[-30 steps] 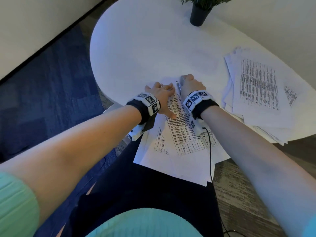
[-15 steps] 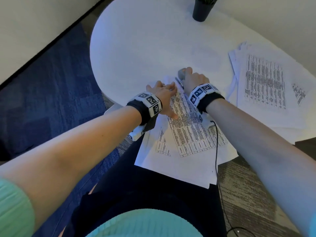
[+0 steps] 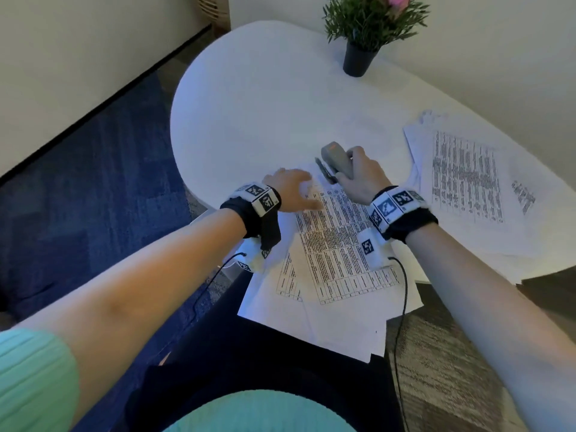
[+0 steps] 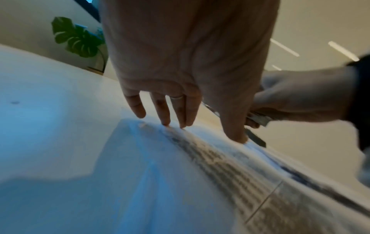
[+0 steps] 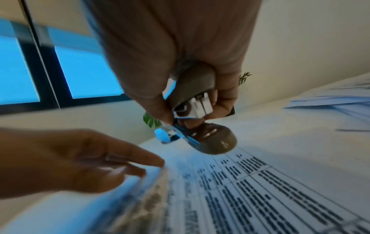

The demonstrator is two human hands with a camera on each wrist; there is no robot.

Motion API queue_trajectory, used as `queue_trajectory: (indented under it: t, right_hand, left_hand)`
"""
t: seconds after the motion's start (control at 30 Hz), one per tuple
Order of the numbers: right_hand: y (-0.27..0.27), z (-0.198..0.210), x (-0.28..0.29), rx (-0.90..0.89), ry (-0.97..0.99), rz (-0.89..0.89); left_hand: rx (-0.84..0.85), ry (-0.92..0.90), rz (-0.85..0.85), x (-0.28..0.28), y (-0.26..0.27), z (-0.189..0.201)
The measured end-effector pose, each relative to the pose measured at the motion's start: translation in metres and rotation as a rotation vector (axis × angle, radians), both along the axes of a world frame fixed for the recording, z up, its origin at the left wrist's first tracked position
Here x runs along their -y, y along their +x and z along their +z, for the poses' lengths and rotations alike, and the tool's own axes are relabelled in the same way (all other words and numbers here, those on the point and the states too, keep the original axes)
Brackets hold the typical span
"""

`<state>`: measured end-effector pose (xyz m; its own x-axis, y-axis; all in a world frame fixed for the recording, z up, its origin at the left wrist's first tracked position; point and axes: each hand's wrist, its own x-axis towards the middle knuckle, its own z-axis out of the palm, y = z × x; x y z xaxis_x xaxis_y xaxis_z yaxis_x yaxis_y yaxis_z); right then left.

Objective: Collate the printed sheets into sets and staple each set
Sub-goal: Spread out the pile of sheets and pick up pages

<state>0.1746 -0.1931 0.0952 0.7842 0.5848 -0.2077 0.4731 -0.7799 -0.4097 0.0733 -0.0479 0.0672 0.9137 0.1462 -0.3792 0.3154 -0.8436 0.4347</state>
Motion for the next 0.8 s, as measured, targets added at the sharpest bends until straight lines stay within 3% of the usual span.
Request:
queue_trajectory:
  t: [0.07, 0.17, 0.3, 0.47, 0.6, 0.67, 0.8]
  right_hand:
    - [-0.007, 0.007, 0.012, 0.008, 0.080, 0.052]
    - [-0.017, 0.012, 0.023, 0.043, 0.162, 0.127]
    - [-0.026, 0.011, 0.026, 0.050, 0.223, 0.169]
    - [-0.034, 0.003, 0.026, 0.029, 0.239, 0.215]
    - [-0.023, 0.001, 0.029, 0.089, 0.158, 0.259]
    - [-0.007, -0.001, 0.036, 0.123, 0.116, 0.189]
    - [0.035, -0.004, 0.053, 0.089, 0.056, -0.197]
  left_hand:
    - [0.129, -0.265, 0.210, 0.005, 0.002, 0.004]
    - [0.273, -0.436, 0.335, 0.016, 0.003, 0.010]
    - [0.171, -0.607, 0.366, 0.019, -0.001, 0.010]
    - [0.097, -0.660, 0.391, 0.013, -0.009, 0.008]
    - [0.143, -0.800, 0.522, -0.001, -0.023, 0.012]
    - [0.202, -0.814, 0.601, -0.015, -0.036, 0.013]
    - [0.249, -0.830, 0.786, -0.053, -0.078, 0.011]
